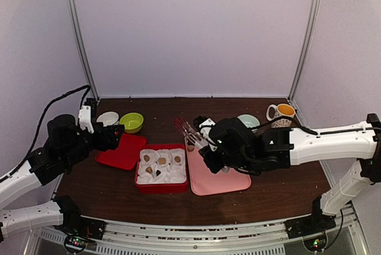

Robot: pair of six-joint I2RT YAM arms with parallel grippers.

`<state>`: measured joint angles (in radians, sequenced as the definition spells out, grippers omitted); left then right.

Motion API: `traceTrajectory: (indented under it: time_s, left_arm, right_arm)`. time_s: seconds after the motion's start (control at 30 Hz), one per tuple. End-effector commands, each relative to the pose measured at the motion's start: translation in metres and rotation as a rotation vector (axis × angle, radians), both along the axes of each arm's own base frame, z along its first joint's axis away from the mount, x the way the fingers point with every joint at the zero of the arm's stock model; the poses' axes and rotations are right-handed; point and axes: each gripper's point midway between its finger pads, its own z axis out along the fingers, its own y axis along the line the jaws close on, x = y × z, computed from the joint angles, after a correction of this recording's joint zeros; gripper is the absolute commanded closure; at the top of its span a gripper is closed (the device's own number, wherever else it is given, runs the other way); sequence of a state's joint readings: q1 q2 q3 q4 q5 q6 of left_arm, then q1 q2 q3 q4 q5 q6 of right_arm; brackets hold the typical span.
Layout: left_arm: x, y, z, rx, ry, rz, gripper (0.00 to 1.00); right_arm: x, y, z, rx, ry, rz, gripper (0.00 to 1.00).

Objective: Pack the chocolate
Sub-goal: Pick up the fake chocolate from the plate.

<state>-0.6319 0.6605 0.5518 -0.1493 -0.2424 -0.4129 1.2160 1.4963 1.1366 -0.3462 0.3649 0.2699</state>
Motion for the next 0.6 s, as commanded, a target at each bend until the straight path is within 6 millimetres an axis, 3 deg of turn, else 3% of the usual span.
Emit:
traceTrajectory:
  time_s: [0.0,0.17,0.43,0.57]
  left_arm:
    - [0.009,0.014,0.013,0.135,-0.112,0.057,0.02]
    - [0.020,0.064,0.007,0.276,-0.171,0.336,0.02]
    - [0.048,0.110,-0.016,0.414,-0.212,0.547,0.02]
    - [0.068,0.129,-0.033,0.433,-0.132,0.600,0.02]
  right_arm:
    - [0.010,-0.027,0.001,0.044,-0.035,-0.091,0.70]
    - [0.012,-0.056,-0.014,0.010,-0.017,-0.142,0.70]
    - [0.006,-0.081,-0.015,0.021,-0.021,-0.133,0.70]
    - [0.004,-0.094,-0.018,-0.001,-0.011,-0.126,0.70]
